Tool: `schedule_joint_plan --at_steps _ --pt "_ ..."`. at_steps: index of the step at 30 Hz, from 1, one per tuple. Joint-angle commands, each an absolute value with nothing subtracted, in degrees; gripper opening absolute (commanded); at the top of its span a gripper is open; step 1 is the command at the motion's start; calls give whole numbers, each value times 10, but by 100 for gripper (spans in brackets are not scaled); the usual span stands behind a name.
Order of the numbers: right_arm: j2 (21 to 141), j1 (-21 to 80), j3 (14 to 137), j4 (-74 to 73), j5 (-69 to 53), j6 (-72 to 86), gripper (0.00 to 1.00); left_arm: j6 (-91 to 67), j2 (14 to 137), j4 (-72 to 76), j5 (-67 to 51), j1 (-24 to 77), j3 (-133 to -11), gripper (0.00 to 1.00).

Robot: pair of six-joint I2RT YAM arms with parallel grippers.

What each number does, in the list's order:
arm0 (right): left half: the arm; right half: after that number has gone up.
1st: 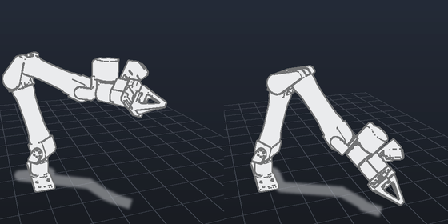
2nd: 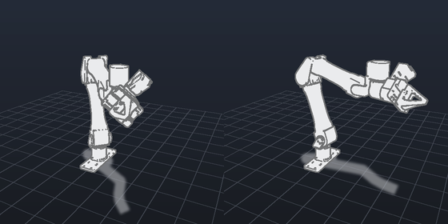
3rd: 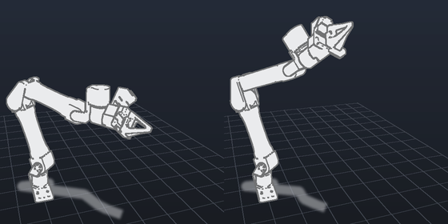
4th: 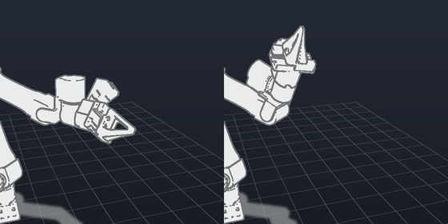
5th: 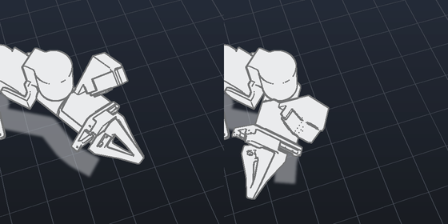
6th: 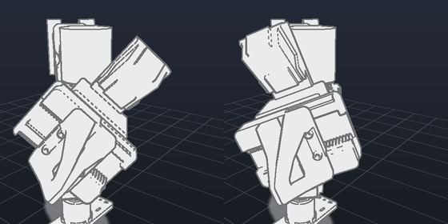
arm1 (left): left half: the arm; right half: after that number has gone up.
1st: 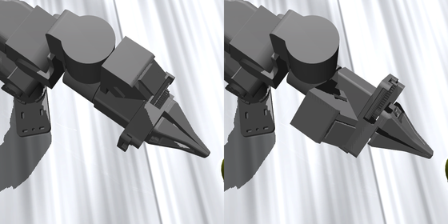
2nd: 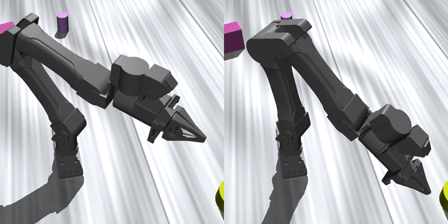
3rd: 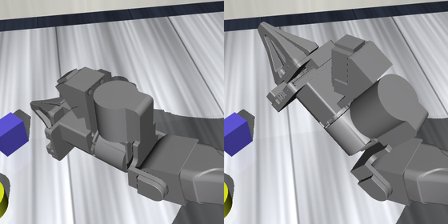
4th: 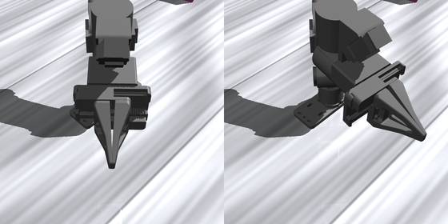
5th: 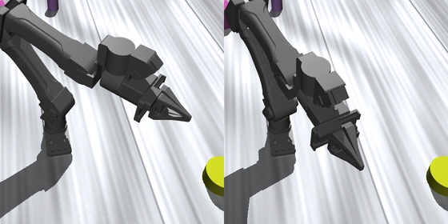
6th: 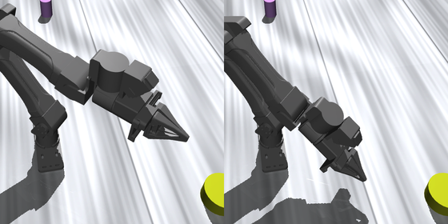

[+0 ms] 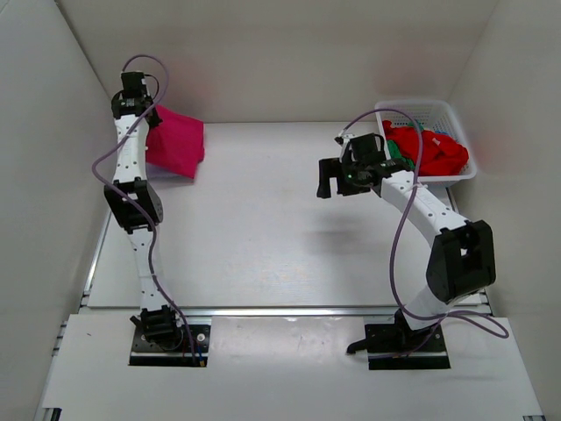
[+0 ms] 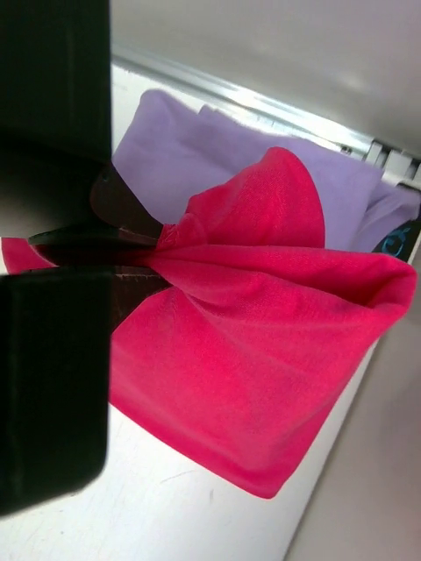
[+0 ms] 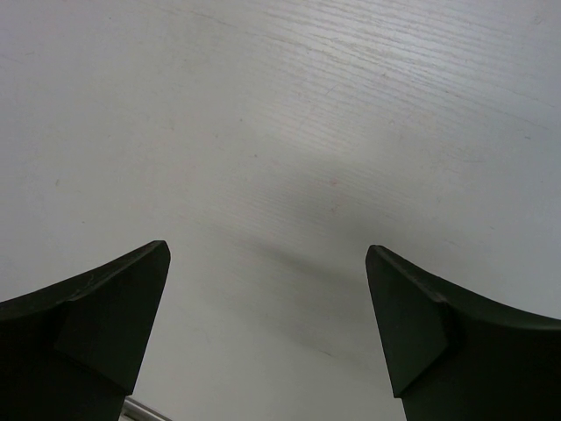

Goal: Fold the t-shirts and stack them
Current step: Put the neatly folded tshirt into the corner of the board with the left arm

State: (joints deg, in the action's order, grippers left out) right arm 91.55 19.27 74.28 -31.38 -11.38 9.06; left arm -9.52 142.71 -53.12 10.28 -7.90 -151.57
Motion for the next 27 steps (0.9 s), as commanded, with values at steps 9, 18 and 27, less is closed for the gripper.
schedule_joint_plan --at_steps 9,18,27 --pt "940 211 781 -327 -95 95 92 -94 1436 -490 79 -116 -1567 4" --pt "959 221 803 -340 -83 102 93 -107 1484 -497 91 -134 -1579 8" --pt "977 238 816 -357 -72 111 92 -138 1515 -495 89 -150 -1597 37"
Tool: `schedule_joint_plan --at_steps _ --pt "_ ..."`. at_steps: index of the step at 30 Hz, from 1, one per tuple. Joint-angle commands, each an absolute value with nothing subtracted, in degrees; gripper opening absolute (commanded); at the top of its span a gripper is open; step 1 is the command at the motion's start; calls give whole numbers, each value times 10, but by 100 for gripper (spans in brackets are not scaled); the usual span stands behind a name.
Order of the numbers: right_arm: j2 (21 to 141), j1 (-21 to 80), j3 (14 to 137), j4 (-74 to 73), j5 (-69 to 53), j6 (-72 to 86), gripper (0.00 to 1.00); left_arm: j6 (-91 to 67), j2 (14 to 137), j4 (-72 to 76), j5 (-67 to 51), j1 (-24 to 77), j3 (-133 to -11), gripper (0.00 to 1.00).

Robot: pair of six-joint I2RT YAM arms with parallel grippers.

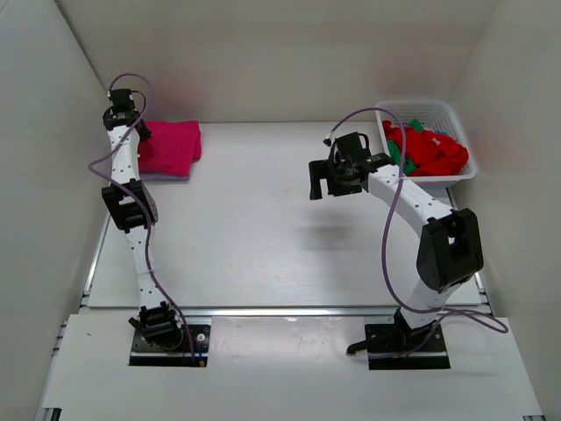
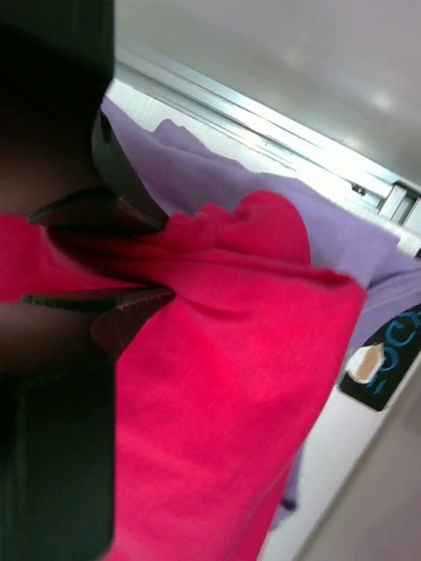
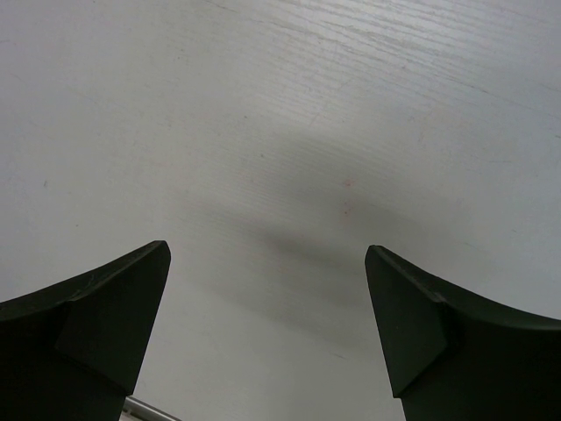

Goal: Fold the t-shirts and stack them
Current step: Put the neatly folded tshirt into the corner of the board with the left arm

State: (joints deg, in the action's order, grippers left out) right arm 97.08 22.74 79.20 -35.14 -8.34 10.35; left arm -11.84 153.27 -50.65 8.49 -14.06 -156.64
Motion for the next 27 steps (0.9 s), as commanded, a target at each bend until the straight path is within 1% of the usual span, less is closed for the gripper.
schedule_joint_plan --at_steps 1,3,9,13,15,17,19,20,22,23,24,25,27 --pt "973 241 810 -357 -70 113 92 -140 1521 -497 93 -150 -1604 40" --pt "971 247 808 -359 -66 114 91 -149 1527 -497 101 -157 -1610 38" --pt "974 253 823 -374 -56 117 92 -168 1542 -505 99 -168 -1625 37" --pt "978 260 842 -383 -46 119 92 -161 1517 -501 96 -164 -1626 41" --pt "981 262 853 -392 -38 120 93 -163 1497 -499 96 -164 -1624 47" --pt "980 263 863 -396 -28 119 94 -174 1478 -497 102 -170 -1616 66" --pt "977 268 866 -400 -21 126 95 -182 1453 -503 99 -180 -1603 76" --pt "970 268 863 -402 -13 127 97 -186 1451 -509 95 -185 -1594 79" --pt "954 265 856 -399 -4 137 99 -185 1429 -518 93 -195 -1582 81" --pt "941 267 846 -395 -3 145 99 -182 1422 -526 91 -195 -1579 81" --pt "930 264 833 -402 30 160 99 -184 1406 -528 95 -193 -1556 81" --pt "920 264 830 -396 40 163 99 -183 1406 -545 78 -194 -1559 81" --pt "896 253 810 -404 46 180 100 -178 1386 -561 79 -178 -1543 82"
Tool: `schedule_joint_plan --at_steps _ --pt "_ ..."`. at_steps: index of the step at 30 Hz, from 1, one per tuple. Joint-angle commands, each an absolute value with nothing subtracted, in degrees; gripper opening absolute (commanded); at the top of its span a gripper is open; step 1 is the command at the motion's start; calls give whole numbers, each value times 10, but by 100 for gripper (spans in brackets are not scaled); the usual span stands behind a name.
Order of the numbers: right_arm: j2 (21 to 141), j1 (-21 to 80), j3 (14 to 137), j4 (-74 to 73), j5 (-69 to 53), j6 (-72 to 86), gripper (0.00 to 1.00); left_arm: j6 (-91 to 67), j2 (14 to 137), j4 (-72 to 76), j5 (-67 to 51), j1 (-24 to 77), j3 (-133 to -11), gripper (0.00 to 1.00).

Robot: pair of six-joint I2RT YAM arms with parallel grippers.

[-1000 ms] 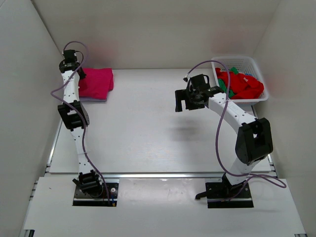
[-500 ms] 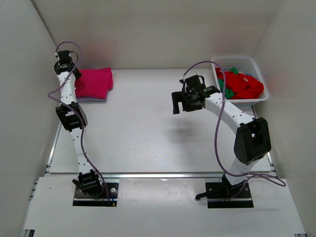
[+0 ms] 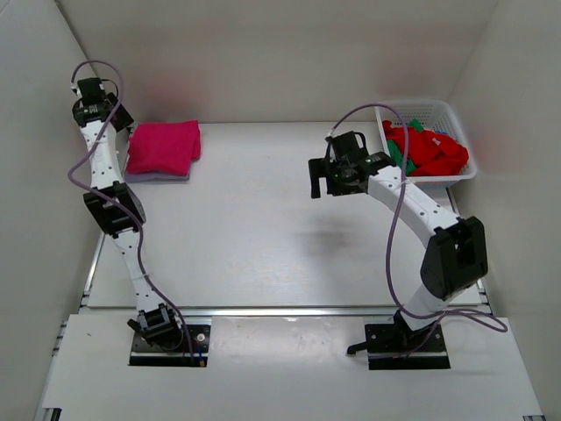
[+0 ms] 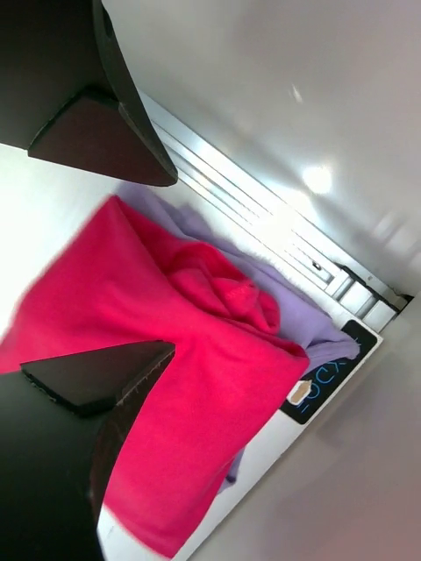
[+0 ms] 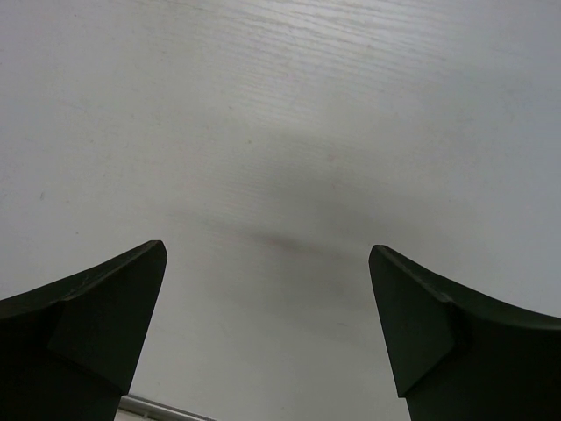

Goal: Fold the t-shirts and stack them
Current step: Put the neatly folded tshirt into the corner of the board with the left arm

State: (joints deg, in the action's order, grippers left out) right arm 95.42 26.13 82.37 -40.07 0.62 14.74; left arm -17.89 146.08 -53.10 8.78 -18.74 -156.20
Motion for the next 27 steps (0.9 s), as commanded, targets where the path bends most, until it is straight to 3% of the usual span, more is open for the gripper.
schedule_joint_plan --at_steps 1,9,18,23,25,27 --pt "887 247 793 -412 40 185 99 -170 1370 -559 83 -168 -1527 83" --pt "793 236 730 -434 57 178 99 -161 1199 -549 47 -108 -1407 84" --pt "786 274 720 -490 179 191 99 -152 947 -570 19 -58 -1144 85" --pt "749 302 701 -470 144 186 99 -167 839 -549 -100 -112 -1036 85" --pt "734 296 689 -465 121 194 99 -156 802 -547 -75 -87 -1025 86" --pt "723 325 694 -472 192 192 100 -149 783 -551 -43 -48 -1007 87"
